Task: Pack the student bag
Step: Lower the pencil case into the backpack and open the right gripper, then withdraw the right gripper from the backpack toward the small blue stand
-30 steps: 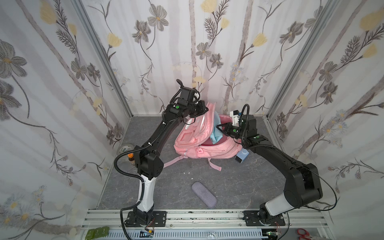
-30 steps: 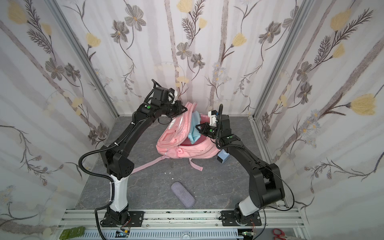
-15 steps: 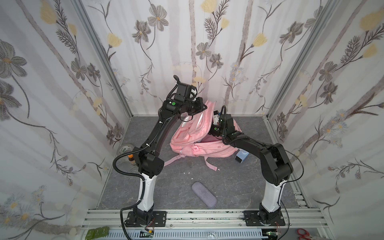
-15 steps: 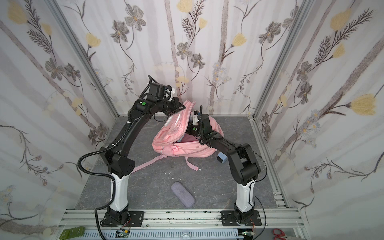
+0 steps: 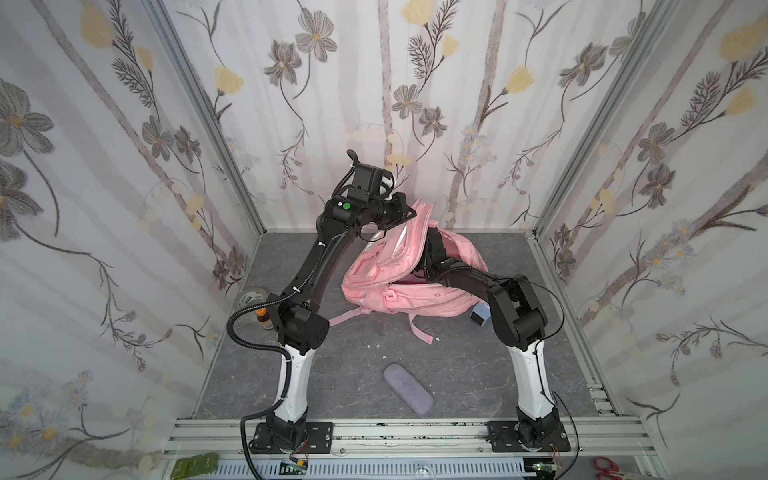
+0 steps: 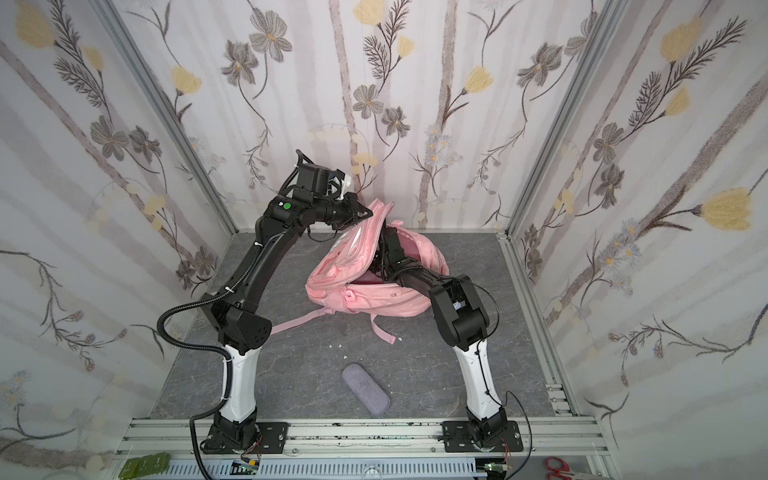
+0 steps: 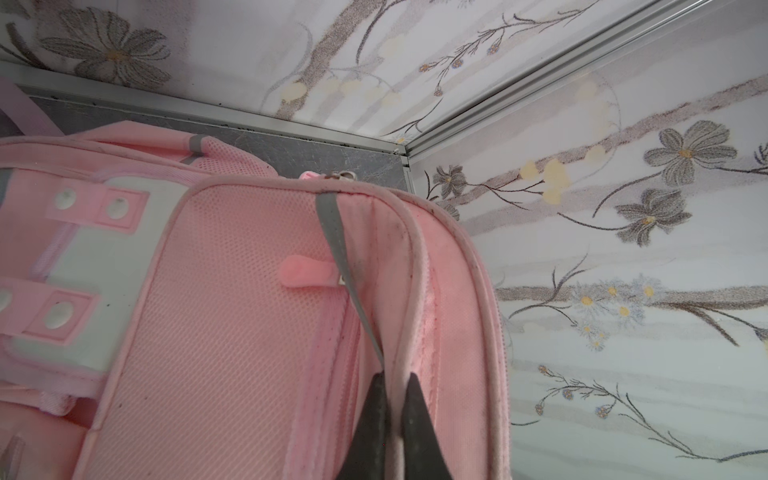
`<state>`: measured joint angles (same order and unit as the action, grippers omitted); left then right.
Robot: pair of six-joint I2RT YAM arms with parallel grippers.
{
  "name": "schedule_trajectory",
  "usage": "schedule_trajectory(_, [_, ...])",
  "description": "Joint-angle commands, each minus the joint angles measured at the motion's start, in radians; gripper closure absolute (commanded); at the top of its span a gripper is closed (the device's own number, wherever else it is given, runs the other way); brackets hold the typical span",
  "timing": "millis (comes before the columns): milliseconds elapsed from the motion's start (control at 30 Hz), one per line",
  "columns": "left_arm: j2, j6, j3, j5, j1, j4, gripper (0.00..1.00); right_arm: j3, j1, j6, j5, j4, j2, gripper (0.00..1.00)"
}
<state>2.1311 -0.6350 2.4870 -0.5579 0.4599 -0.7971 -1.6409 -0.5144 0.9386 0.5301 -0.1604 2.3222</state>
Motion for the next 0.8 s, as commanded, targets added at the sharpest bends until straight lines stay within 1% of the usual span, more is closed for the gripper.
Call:
schedule_trajectory(0, [-0.010,0.025,0.022,-0.070,-0.006,0.124,1.00,-0.012,0.012,-0.081,-0.063,0.122,-0.076,0.53])
schedule_trajectory(100, [-0.005,0.031,0.029,-0.062,-0.009,0.117,1.00,0.013,0.031,-0.103,-0.070,0.176,-0.130,0.50])
schedule_trajectory(200, [-0.002,0.031,0.029,-0.062,-0.008,0.111,1.00,0.030,0.040,-0.154,-0.118,0.249,-0.174,0.49])
schedule_trajectory(333, [-0.003,0.029,0.027,-0.062,-0.009,0.105,1.00,0.058,0.055,-0.187,-0.159,0.274,-0.187,0.50])
schedule_trajectory(433, [-0.003,0.021,0.027,-0.068,-0.004,0.113,1.00,0.041,0.055,-0.183,-0.165,0.251,-0.142,0.57])
schedule_trajectory(467, [-0.003,0.013,0.027,-0.072,-0.003,0.115,1.00,0.019,0.050,-0.184,-0.173,0.256,-0.119,0.61])
schedule_trajectory(500, [-0.003,0.004,0.027,-0.080,-0.001,0.118,1.00,-0.009,0.046,-0.185,-0.179,0.265,-0.093,0.62])
schedule_trajectory(633, [0.003,-0.007,0.027,-0.114,0.008,0.127,1.00,-0.136,0.027,-0.178,-0.172,0.294,0.016,0.62])
schedule_trajectory(767, [0.010,-0.027,0.029,-0.131,0.015,0.137,1.00,-0.208,0.008,-0.131,-0.136,0.264,0.098,0.62])
